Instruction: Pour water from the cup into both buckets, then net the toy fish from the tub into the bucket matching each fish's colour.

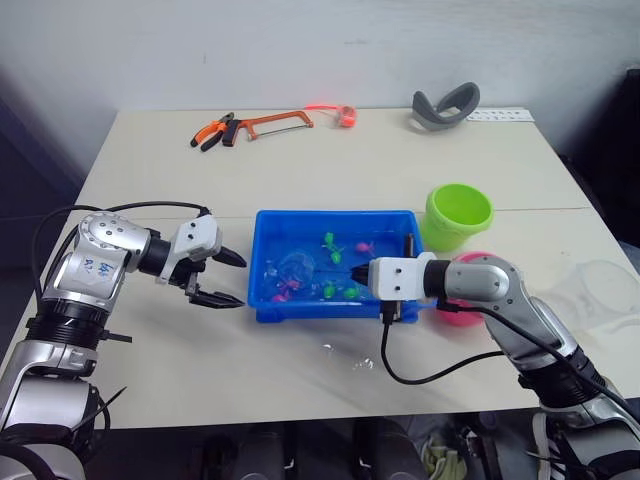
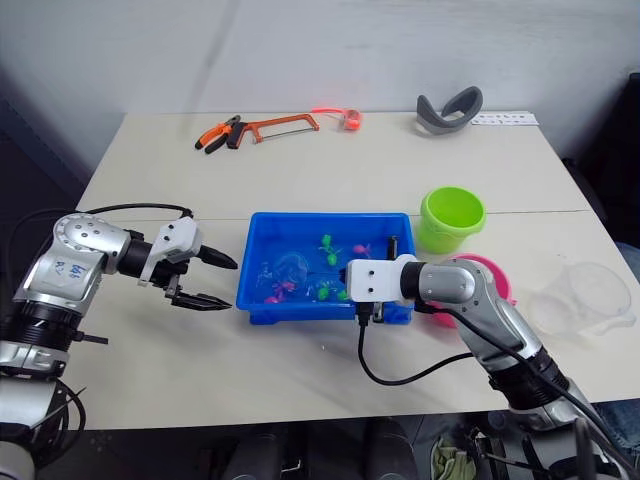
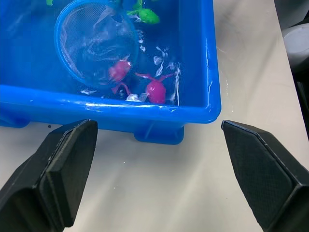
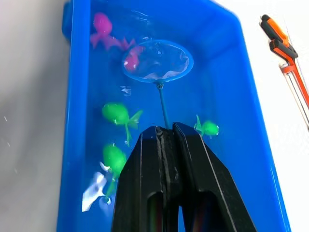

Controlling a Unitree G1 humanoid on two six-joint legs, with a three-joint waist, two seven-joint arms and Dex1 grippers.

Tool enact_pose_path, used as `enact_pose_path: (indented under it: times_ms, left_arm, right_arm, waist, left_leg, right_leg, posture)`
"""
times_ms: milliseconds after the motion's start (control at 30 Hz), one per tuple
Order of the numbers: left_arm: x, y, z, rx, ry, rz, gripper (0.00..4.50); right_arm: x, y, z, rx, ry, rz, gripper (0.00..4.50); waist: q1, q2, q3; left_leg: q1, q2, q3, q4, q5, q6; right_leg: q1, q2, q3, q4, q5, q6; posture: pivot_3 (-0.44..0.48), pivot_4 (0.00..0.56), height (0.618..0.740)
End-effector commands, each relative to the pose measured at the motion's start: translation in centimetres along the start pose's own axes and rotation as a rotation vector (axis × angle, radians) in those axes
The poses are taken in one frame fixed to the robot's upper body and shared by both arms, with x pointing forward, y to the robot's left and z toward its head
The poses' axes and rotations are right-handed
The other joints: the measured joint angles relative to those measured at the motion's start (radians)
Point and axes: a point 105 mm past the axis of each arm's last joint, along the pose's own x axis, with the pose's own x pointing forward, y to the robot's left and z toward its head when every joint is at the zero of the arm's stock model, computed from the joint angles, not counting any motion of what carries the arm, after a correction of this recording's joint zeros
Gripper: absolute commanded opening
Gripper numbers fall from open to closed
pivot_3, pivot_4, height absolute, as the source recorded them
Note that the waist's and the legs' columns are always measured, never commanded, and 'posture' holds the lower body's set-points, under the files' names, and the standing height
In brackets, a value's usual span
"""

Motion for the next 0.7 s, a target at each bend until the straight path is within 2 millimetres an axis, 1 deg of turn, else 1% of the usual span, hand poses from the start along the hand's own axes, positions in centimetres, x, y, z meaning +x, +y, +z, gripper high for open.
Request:
enact_pose_path:
  times_ms: [33, 233, 400, 533, 700]
  left_arm:
    - [-1.0, -0.1, 1.0, 0.034, -0.016, 0.017, 4.48]
    - [-1.1, 0.1, 1.1, 0.035, -0.016, 0.025, 4.48]
    - [-1.1, 0.1, 1.1, 0.035, -0.018, 0.026, 4.48]
    - [-1.1, 0.1, 1.1, 0.036, -0.018, 0.024, 4.48]
    - [-1.1, 0.2, 1.2, 0.037, -0.021, 0.027, 4.48]
  right_arm:
    - [-0.2, 0.1, 1.1, -0.096, -0.051, 0.018, 0.0]
    - [-0.3, 0.9, 1.8, -0.126, -0.106, 0.05, 0.0]
    - [-0.3, 1.2, 2.3, -0.139, -0.147, 0.068, 0.0]
    - [-0.4, 1.0, 2.7, -0.033, -0.184, 0.059, 0.0]
    - [-0.7, 0.4, 2.6, 0.203, -0.206, 0.058, 0.0]
  waist:
    - [-0.002, 0.0, 0.0]
    - [-0.01, 0.0, 0.0]
    - [-0.012, 0.0, 0.0]
    - [-0.012, 0.0, 0.0]
    - [-0.011, 0.0, 0.0]
  left_leg:
    - [0.0, 0.0, 0.0, 0.0, 0.0, 0.0]
    - [0.0, 0.0, 0.0, 0.0, 0.0, 0.0]
    - [0.0, 0.0, 0.0, 0.0, 0.0, 0.0]
    - [0.0, 0.0, 0.0, 0.0, 0.0, 0.0]
    - [0.0, 0.0, 0.0, 0.0, 0.0, 0.0]
  right_leg:
    - [0.0, 0.0, 0.0, 0.0, 0.0, 0.0]
    - [0.0, 0.0, 0.0, 0.0, 0.0, 0.0]
    - [0.0, 0.0, 0.0, 0.0, 0.0, 0.0]
    - [0.0, 0.0, 0.0, 0.0, 0.0, 0.0]
    - [0.0, 0.0, 0.0, 0.0, 0.0, 0.0]
  posture:
    - [0.0, 0.15, 0.74]
    - [0.0, 0.15, 0.74]
    - [0.0, 0.15, 0.74]
    - [0.0, 0.15, 0.74]
    - [0.0, 0.15, 0.74]
